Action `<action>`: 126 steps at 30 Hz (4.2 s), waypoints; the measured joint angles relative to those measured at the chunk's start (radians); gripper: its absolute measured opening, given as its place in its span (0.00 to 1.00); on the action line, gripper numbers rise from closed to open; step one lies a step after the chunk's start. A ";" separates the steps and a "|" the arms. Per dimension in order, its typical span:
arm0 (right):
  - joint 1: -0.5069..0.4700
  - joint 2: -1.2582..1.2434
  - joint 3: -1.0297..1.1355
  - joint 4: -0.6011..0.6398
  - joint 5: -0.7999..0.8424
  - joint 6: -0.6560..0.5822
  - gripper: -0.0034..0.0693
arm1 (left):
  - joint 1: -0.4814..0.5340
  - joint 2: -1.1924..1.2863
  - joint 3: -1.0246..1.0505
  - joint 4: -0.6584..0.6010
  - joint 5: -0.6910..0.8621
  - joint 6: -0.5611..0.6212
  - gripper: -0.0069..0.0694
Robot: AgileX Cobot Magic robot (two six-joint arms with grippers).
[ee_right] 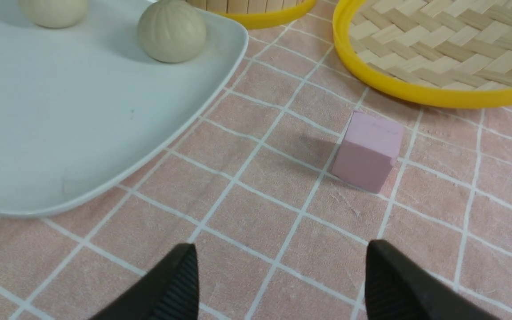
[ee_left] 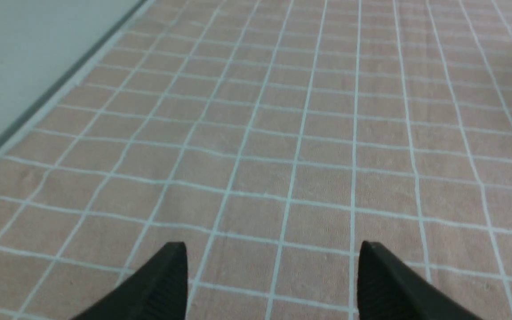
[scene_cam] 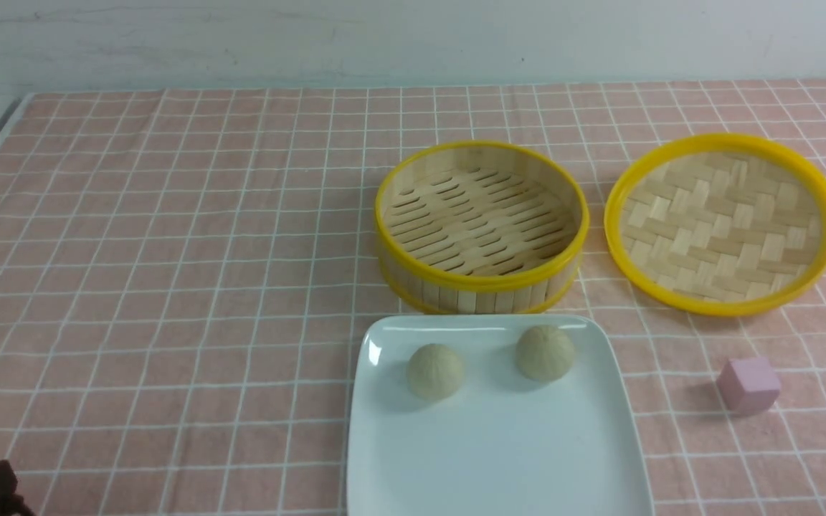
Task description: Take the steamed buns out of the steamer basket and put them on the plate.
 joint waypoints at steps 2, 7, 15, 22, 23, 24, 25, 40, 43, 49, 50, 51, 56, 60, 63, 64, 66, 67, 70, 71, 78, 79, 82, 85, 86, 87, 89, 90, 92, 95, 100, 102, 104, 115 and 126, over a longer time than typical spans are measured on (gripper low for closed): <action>0.000 0.000 0.000 0.000 0.000 0.000 0.73 | 0.000 -0.050 0.000 0.000 0.033 -0.001 0.76; 0.000 0.000 0.000 0.000 0.000 0.000 0.73 | 0.000 -0.144 0.000 -0.003 0.125 -0.022 0.76; 0.000 0.000 0.000 0.000 0.000 0.000 0.73 | 0.000 -0.204 0.000 -0.006 0.255 -0.085 0.76; 0.000 0.000 0.000 0.000 0.000 0.000 0.73 | 0.000 -0.205 0.000 -0.007 0.255 -0.105 0.76; 0.000 0.000 0.000 0.000 0.000 0.000 0.73 | 0.000 -0.205 0.000 -0.007 0.255 -0.105 0.76; 0.000 0.000 0.000 0.000 0.000 0.000 0.73 | 0.000 -0.205 0.000 -0.007 0.255 -0.105 0.76; 0.000 0.000 0.000 0.000 0.000 0.000 0.73 | 0.000 -0.205 0.000 -0.007 0.255 -0.104 0.76; 0.000 0.000 0.000 0.000 0.000 0.000 0.73 | 0.000 -0.205 0.000 -0.012 0.256 -0.001 0.76; 0.000 0.000 0.000 0.000 0.000 0.000 0.73 | 0.000 -0.205 0.000 -0.051 0.254 0.054 0.76; 0.000 0.000 0.000 0.000 0.000 0.000 0.73 | 0.000 -0.205 -0.002 -0.160 0.252 0.182 0.76; 0.000 0.000 0.000 0.000 0.000 0.000 0.73 | 0.000 -0.205 -0.002 -0.170 0.252 0.200 0.76; 0.000 0.000 0.000 0.000 0.000 0.000 0.73 | 0.000 -0.205 -0.003 -0.174 0.252 0.211 0.76; 0.000 0.000 0.000 0.000 0.000 0.000 0.73 | 0.000 -0.205 -0.003 -0.182 0.252 0.226 0.76; 0.000 0.000 0.000 0.000 0.000 0.000 0.73 | 0.000 -0.205 -0.003 -0.183 0.252 0.225 0.76; 0.000 0.000 0.000 0.000 0.000 0.000 0.73 | 0.000 -0.205 -0.003 -0.183 0.252 0.216 0.76; 0.000 0.000 0.000 0.000 0.000 0.000 0.73 | 0.000 -0.205 -0.003 -0.184 0.252 0.214 0.76; 0.000 0.000 0.000 0.000 0.000 0.000 0.73 | 0.000 -0.205 -0.003 -0.184 0.252 0.212 0.76; 0.000 0.000 0.000 0.000 0.000 0.000 0.73 | 0.000 -0.205 -0.003 -0.184 0.252 0.211 0.76; 0.000 0.000 0.000 0.000 0.000 0.000 0.73 | 0.000 -0.205 -0.003 -0.184 0.252 0.211 0.76; 0.000 0.000 0.000 0.000 0.000 0.000 0.73 | 0.000 -0.205 -0.003 -0.184 0.252 0.211 0.76; 0.000 0.000 0.000 0.000 0.000 0.000 0.73 | 0.000 -0.205 -0.003 -0.176 0.252 0.211 0.76; 0.000 0.000 0.000 0.000 0.000 0.000 0.73 | 0.000 -0.205 -0.003 -0.175 0.252 0.211 0.76; 0.000 0.000 0.000 0.000 0.000 0.000 0.73 | 0.000 -0.205 -0.003 -0.174 0.252 0.211 0.76; 0.000 0.000 0.000 0.000 0.000 0.000 0.73 | 0.000 -0.205 -0.003 -0.174 0.252 0.211 0.76; 0.000 0.000 0.000 0.000 0.000 0.000 0.73 | 0.000 -0.205 -0.003 -0.173 0.252 0.211 0.76; 0.000 0.000 0.000 0.000 0.000 0.000 0.73 | 0.000 -0.205 -0.003 -0.173 0.252 0.211 0.76; 0.000 0.000 0.000 0.000 0.000 0.000 0.73 | 0.000 -0.205 -0.003 -0.173 0.252 0.211 0.76; 0.000 0.000 0.000 0.000 0.000 0.000 0.73 | 0.000 -0.205 -0.003 -0.173 0.252 0.211 0.76; 0.000 0.000 0.000 0.000 0.000 0.000 0.73 | 0.000 -0.205 -0.003 -0.173 0.252 0.211 0.76; 0.000 0.000 0.000 0.000 0.000 0.000 0.73 | 0.000 -0.205 -0.003 -0.173 0.252 0.211 0.76; 0.000 0.000 0.000 0.000 0.000 0.000 0.73 | 0.000 -0.205 -0.003 -0.173 0.252 0.211 0.76; 0.000 0.000 0.000 0.000 0.000 0.000 0.73 | 0.000 -0.205 -0.003 -0.173 0.252 0.211 0.76; 0.000 -0.003 0.000 0.000 0.000 0.000 0.73 | 0.000 -0.205 -0.003 -0.173 0.252 0.211 0.76; -0.077 -0.132 -0.001 -0.038 0.025 0.193 0.73 | 0.000 -0.205 -0.003 -0.173 0.252 0.211 0.76; -0.320 -0.133 -0.003 -0.091 0.042 0.353 0.73 | 0.000 -0.205 -0.003 -0.173 0.252 0.211 0.76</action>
